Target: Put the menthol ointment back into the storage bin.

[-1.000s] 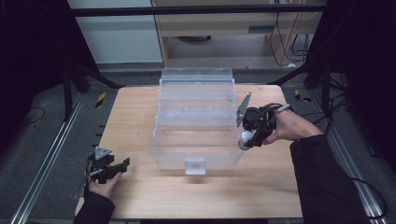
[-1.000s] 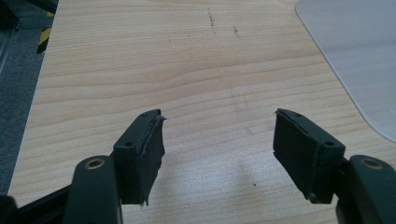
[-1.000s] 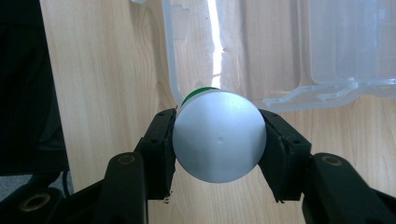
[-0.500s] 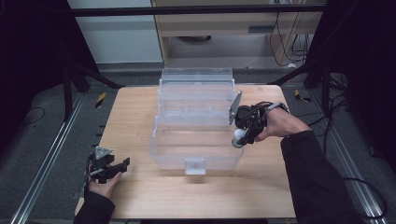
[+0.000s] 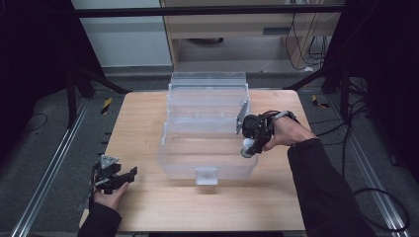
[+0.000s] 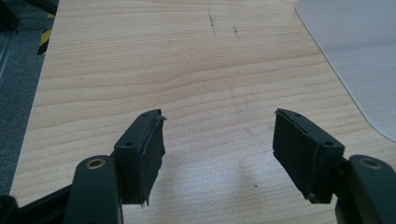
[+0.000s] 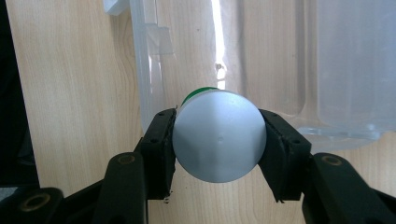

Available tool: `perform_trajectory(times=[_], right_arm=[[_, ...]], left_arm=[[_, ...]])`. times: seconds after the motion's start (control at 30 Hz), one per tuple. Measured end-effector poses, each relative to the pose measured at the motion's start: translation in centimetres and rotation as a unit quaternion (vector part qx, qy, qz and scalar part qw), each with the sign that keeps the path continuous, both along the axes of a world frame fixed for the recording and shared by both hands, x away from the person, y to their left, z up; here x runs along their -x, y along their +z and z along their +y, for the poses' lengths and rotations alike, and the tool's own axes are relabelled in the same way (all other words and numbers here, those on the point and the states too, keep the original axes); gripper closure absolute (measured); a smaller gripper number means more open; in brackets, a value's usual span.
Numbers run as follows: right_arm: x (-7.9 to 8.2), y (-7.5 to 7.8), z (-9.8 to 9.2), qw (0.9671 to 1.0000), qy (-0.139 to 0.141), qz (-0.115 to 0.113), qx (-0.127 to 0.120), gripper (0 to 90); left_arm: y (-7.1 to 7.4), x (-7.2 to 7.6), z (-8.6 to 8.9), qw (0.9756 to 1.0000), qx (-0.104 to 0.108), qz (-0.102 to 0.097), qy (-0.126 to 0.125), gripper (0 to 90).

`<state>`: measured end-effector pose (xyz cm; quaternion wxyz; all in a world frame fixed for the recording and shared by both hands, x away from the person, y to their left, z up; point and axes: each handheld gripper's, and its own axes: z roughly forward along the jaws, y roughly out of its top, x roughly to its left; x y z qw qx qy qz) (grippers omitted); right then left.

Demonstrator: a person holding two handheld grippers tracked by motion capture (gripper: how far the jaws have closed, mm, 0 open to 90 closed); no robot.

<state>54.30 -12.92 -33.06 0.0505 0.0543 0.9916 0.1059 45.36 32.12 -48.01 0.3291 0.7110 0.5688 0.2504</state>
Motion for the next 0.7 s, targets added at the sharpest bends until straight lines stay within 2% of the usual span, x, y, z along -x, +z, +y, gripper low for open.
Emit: perform_trajectory(times=[0.23,0.7], right_arm=[[-0.3,-1.3,-0.1,1.0000,-0.002,0.005,0.004,50.3],[-0.5,-2.9,-0.4,0.9998,-0.012,0.015,0.006,50.3]], left_arm=[[0.0,0.0,0.0,1.0000,0.000,0.000,0.000,33.4],[0.0,0.0,0.0,1.0000,-0.001,0.000,0.000,33.4]])
